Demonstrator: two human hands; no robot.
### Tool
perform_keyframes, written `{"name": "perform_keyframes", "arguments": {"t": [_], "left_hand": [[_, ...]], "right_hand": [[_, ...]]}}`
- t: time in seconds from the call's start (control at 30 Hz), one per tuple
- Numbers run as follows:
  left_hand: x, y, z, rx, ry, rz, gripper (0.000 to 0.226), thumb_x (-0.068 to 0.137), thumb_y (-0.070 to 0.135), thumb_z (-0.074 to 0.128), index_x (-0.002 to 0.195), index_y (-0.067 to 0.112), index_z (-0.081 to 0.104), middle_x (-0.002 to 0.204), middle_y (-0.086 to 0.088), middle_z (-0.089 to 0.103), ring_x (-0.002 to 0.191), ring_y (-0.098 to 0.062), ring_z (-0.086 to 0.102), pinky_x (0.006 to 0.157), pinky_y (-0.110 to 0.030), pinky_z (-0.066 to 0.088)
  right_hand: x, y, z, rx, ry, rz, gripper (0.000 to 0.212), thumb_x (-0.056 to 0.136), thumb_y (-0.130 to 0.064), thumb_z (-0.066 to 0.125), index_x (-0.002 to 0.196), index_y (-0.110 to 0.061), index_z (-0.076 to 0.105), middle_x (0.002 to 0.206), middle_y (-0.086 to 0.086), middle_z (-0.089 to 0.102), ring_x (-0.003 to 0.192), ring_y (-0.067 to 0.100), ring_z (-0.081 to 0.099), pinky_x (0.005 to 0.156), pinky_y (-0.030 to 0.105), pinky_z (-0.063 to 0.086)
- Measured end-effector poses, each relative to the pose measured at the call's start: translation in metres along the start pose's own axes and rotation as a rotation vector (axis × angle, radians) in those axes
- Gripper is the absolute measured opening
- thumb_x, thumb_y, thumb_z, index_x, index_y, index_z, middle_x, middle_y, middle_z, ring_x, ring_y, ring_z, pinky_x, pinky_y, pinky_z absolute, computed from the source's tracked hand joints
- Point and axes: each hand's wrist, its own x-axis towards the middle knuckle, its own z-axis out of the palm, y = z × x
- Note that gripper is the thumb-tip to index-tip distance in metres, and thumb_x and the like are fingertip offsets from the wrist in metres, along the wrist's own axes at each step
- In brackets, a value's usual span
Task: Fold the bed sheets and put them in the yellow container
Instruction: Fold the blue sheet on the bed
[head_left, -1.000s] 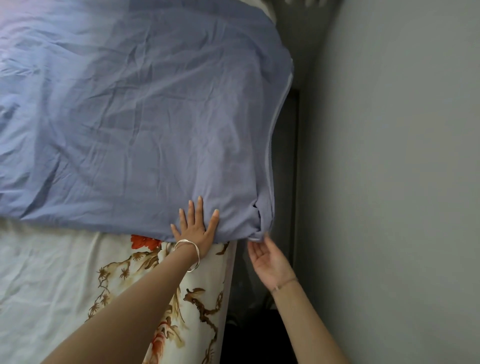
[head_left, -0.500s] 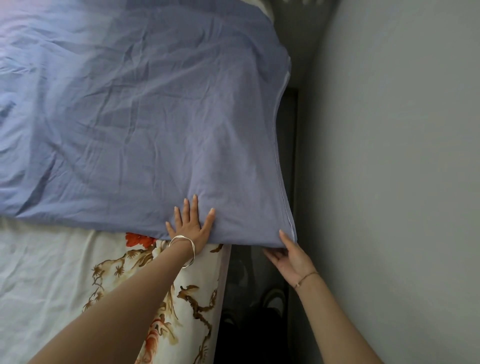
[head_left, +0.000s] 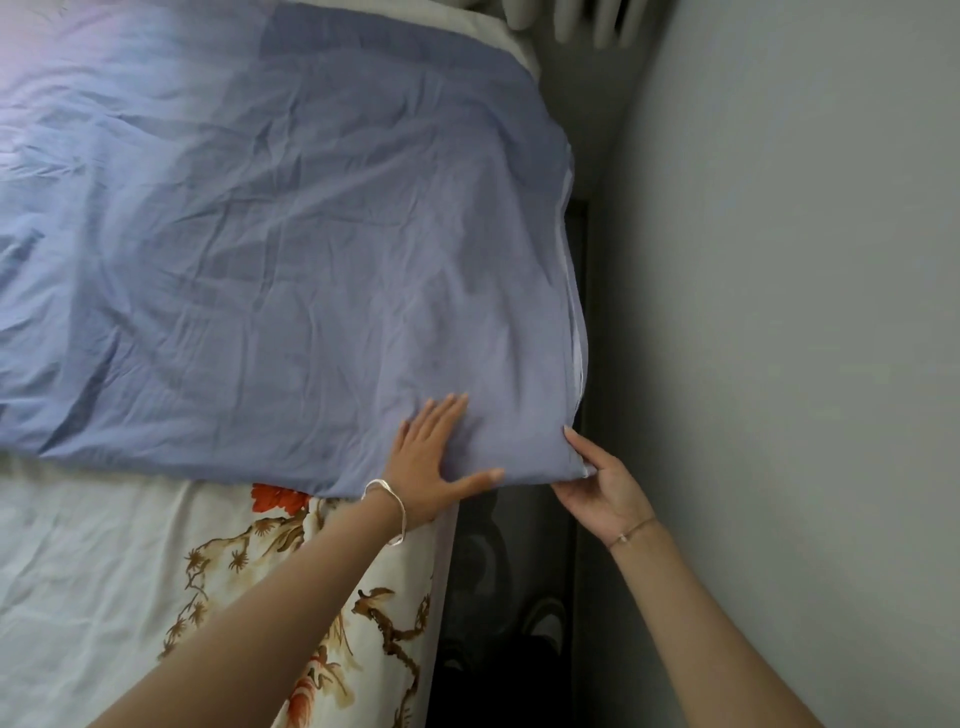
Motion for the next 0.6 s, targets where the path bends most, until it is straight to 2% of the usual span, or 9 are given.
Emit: {"name": "perform_keyframes", "arguments": {"t": [0.03,0.1,0.17,0.23,0.33,0.4,0.47,0.53,0.6], "left_hand": [[-0.001,0.009,-0.005,0.074,-0.032,0.086,0.100,0.065,0.084,0.043,0.146,0.040,0.003,0.156,0.014,0.007,0.145,-0.012,0.000,0.117,-0.033,-0.002],[0.003,0.029,-0.012,0.189,-0.010,0.186,0.087,0.078,0.059,0.060,0.145,0.041,0.008,0.153,0.012,0.021,0.142,-0.015,0.020,0.115,-0.028,0.014],[0.007,0.051,-0.023,0.190,0.097,0.188,0.071,0.087,0.029,0.061,0.145,0.036,0.020,0.145,0.006,0.039,0.129,-0.018,0.042,0.105,-0.024,0.032],[0.017,0.069,-0.039,0.127,0.208,0.144,0.056,0.090,0.014,0.056,0.141,0.029,0.036,0.132,0.002,0.054,0.118,-0.020,0.053,0.096,-0.022,0.038],[0.039,0.088,-0.083,0.078,0.375,0.106,0.030,0.089,0.021,0.059,0.119,0.019,0.060,0.104,-0.004,0.067,0.097,-0.024,0.063,0.079,-0.024,0.041],[0.049,0.096,-0.115,0.034,0.467,0.110,0.019,0.090,0.026,0.058,0.103,0.014,0.066,0.088,-0.006,0.068,0.083,-0.021,0.063,0.070,-0.023,0.037],[0.052,0.108,-0.150,-0.041,0.518,0.130,0.023,0.091,0.029,0.054,0.097,0.011,0.068,0.080,-0.006,0.067,0.078,-0.020,0.061,0.068,-0.024,0.037],[0.052,0.120,-0.182,-0.070,0.535,0.151,0.031,0.091,0.036,0.053,0.094,0.008,0.067,0.070,0.004,0.060,0.074,-0.016,0.056,0.065,-0.022,0.039],[0.056,0.131,-0.211,0.091,0.484,0.164,0.033,0.090,0.040,0.050,0.099,0.011,0.064,0.075,0.010,0.058,0.078,-0.013,0.056,0.066,-0.020,0.037]], "right_hand": [[-0.001,-0.006,0.010,-0.051,-0.016,-0.013,0.077,0.033,-0.009,0.096,0.105,0.000,0.071,0.109,0.018,0.069,0.094,0.026,0.070,0.071,0.033,0.059],[-0.001,-0.017,0.034,-0.176,-0.021,-0.055,0.085,0.039,-0.016,0.094,0.117,-0.003,0.062,0.113,0.017,0.067,0.096,0.025,0.069,0.072,0.030,0.058],[-0.003,-0.029,0.059,-0.320,-0.016,-0.117,0.081,0.054,-0.019,0.084,0.127,-0.003,0.054,0.120,0.017,0.064,0.100,0.024,0.067,0.075,0.028,0.057],[-0.007,-0.039,0.081,-0.428,-0.045,-0.185,0.066,0.067,-0.017,0.073,0.128,-0.004,0.051,0.121,0.017,0.063,0.102,0.023,0.066,0.078,0.027,0.057],[-0.014,-0.062,0.114,-0.517,-0.128,-0.305,0.060,0.066,-0.022,0.073,0.121,-0.011,0.052,0.117,0.011,0.064,0.102,0.017,0.066,0.082,0.025,0.055],[-0.015,-0.075,0.135,-0.735,-0.130,-0.385,0.065,0.068,-0.027,0.075,0.127,-0.023,0.048,0.132,0.005,0.054,0.118,0.014,0.056,0.099,0.030,0.047],[-0.014,-0.085,0.160,-1.027,-0.140,-0.429,0.080,0.069,-0.029,0.080,0.137,-0.037,0.037,0.146,-0.006,0.038,0.133,0.010,0.039,0.108,0.031,0.038],[-0.013,-0.092,0.193,-1.229,-0.167,-0.468,0.089,0.074,-0.024,0.079,0.144,-0.039,0.025,0.147,-0.016,0.026,0.133,0.003,0.027,0.101,0.017,0.039],[-0.010,-0.100,0.232,-1.336,-0.240,-0.501,0.083,0.079,-0.011,0.073,0.145,-0.029,0.025,0.137,-0.017,0.030,0.120,-0.005,0.033,0.081,0.001,0.042]]}}
